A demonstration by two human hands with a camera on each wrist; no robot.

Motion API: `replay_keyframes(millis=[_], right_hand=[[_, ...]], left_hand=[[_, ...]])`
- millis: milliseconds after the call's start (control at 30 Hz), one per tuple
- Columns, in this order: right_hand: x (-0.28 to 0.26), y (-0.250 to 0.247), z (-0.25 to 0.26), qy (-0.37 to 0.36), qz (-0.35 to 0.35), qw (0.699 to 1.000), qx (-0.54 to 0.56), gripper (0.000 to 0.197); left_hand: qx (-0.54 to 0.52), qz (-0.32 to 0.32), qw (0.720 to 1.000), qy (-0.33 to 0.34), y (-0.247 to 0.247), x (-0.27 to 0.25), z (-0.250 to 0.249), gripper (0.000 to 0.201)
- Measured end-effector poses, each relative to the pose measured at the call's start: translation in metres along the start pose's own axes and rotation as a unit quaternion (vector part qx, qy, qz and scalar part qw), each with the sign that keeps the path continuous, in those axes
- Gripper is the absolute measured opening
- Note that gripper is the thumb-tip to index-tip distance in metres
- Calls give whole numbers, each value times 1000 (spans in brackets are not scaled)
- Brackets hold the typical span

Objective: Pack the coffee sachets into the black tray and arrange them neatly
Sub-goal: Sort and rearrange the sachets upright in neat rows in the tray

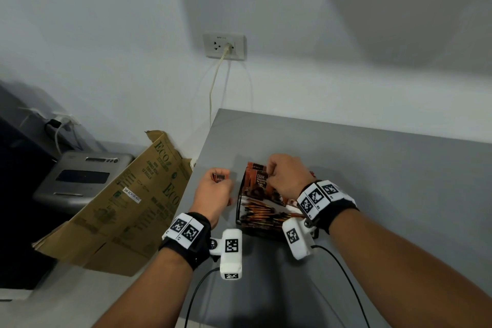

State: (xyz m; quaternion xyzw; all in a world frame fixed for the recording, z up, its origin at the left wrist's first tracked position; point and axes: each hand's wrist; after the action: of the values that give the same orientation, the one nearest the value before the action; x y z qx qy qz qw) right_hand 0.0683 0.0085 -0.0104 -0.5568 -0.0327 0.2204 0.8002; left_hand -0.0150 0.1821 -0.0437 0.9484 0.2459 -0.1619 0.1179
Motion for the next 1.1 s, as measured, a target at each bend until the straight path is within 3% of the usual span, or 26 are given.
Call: replay_keyframes(millis=[333, 500, 633, 800, 933, 1100], right_hand=[[11, 20, 5, -3, 30, 999, -40, 18], [10, 20, 5, 2, 37, 999, -27, 15], [4, 3, 3, -5, 10, 999, 38, 13], [-14, -18, 9, -67, 43, 989, 126, 15], [-13, -34, -16, 6, -31, 995, 93, 15], [-16, -22, -40, 75, 26, 996, 26, 18]], left_hand=[[19, 13, 1000, 7, -2, -6, 0, 35], [31, 26, 999, 19, 1, -8, 0, 29], [20, 63, 997, 32, 6, -11, -6, 37], [10, 136, 990, 25, 22, -12, -9, 53], [10, 80, 997, 13, 25, -11, -10, 27], [-6, 58, 998, -16, 19, -11, -10, 32]])
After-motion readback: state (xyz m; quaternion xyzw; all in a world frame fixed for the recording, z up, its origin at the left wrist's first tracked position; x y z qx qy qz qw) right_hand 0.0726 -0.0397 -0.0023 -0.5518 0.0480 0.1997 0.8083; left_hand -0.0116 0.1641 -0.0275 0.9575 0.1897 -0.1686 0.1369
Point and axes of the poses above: each hand's wrist, its own x-axis towards the middle knuckle, its own y-axis out of the palm, z = x × y, and after that the axes turned 13 degrees about -x, right-handed
